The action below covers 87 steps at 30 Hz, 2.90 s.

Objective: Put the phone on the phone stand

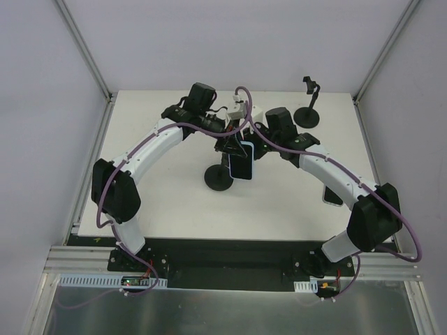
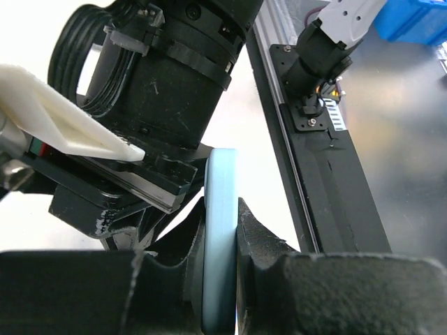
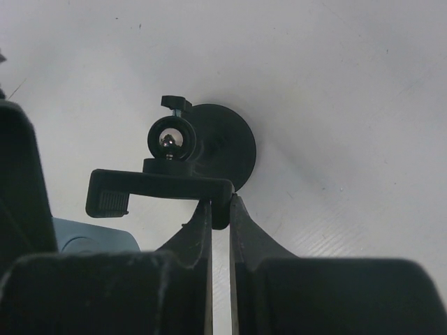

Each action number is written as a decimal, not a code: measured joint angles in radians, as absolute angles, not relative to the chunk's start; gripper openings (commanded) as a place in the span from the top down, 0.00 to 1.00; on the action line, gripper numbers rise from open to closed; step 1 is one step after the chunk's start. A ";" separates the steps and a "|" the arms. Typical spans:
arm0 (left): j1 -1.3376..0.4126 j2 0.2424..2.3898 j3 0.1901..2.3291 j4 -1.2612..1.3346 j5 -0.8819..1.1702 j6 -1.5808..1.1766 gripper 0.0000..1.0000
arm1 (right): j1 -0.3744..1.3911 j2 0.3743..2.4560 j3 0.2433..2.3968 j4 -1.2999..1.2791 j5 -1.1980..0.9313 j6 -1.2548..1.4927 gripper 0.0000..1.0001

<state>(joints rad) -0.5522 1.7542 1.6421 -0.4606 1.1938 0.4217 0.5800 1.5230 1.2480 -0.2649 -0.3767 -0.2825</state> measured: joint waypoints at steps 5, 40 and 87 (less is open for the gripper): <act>-0.549 1.766 1.649 -0.500 1.224 0.467 1.00 | 0.578 1.517 1.232 -0.258 -0.442 -0.317 1.00; -0.696 1.595 1.505 -0.524 0.419 0.361 1.00 | 0.589 1.397 1.019 -0.012 -0.300 -0.157 1.00; -0.556 1.357 1.141 -0.148 0.152 -0.098 1.00 | 0.915 1.008 0.705 0.367 0.640 0.008 1.00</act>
<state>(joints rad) -0.5564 1.3575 1.1408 -0.1482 0.1520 -0.0978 0.9146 1.0080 0.7048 0.3672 0.6399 0.0082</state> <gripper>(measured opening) 0.131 0.003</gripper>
